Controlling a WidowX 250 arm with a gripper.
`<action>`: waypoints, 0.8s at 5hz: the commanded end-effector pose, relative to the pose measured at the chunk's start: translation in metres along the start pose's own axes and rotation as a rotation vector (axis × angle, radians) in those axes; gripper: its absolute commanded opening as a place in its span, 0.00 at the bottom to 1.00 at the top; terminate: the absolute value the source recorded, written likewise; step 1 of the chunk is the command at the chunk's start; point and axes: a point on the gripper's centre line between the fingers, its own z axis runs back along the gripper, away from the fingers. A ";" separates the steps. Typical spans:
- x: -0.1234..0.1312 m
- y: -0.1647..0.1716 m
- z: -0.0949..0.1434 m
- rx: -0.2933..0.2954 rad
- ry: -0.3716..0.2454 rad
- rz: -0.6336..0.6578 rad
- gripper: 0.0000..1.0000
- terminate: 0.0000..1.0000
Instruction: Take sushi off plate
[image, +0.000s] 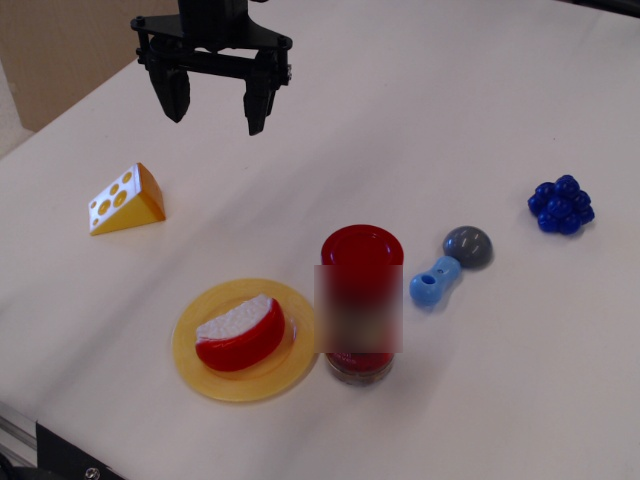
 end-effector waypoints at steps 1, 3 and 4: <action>0.000 0.000 0.000 0.000 0.000 0.000 1.00 0.00; -0.049 -0.018 0.004 -0.047 -0.047 -0.309 1.00 0.00; -0.077 -0.024 -0.003 -0.053 -0.072 -0.430 1.00 0.00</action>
